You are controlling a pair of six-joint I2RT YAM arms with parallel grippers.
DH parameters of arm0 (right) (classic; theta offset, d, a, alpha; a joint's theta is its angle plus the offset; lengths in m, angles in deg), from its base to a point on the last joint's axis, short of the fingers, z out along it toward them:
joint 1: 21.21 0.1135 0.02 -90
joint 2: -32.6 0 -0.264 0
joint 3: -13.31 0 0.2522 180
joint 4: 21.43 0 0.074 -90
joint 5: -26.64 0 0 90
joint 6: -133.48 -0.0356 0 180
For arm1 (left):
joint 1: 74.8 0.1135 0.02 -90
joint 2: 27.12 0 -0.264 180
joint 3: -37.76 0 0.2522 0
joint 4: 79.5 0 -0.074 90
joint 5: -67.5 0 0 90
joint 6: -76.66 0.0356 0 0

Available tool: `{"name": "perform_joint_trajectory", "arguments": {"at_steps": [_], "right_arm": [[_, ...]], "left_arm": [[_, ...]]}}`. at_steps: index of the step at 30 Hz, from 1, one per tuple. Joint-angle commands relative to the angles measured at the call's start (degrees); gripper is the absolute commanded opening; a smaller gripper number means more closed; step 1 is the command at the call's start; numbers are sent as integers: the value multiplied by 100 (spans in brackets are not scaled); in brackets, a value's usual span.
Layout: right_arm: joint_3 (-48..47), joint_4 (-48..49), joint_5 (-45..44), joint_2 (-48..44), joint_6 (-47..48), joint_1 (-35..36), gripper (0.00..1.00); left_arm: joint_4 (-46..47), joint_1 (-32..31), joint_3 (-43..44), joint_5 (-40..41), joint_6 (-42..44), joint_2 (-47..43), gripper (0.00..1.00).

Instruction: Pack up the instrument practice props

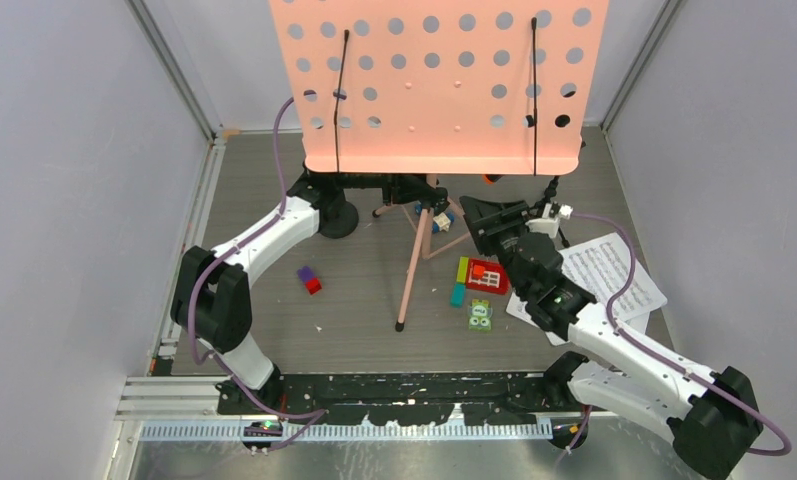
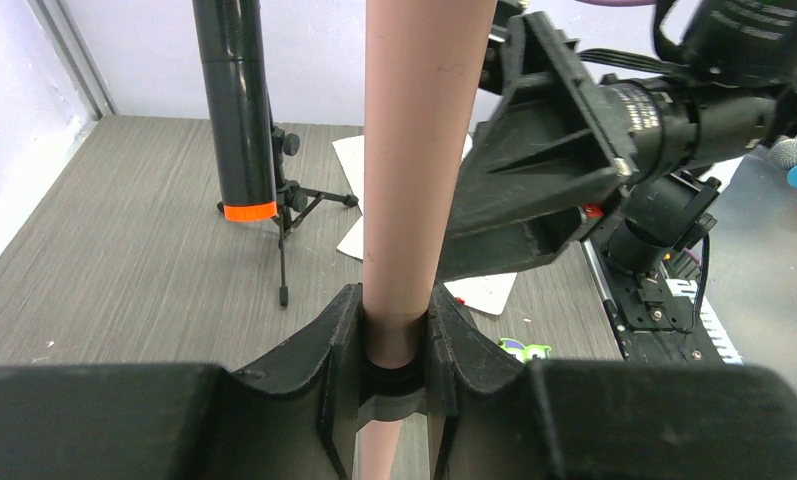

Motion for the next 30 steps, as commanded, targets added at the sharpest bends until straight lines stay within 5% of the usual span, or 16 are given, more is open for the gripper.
{"name": "perform_joint_trajectory", "arguments": {"at_steps": [1,21,30], "right_arm": [[-100,676,1065,206,-466,-497,59],[-203,1252,1880,688,304,-522,48],[-224,1395,1995,754,539,-524,20]], "left_arm": [[-187,14,83,257,-104,97,0],[-178,14,85,232,-108,132,0],[-156,14,80,222,-128,149,0]]}}
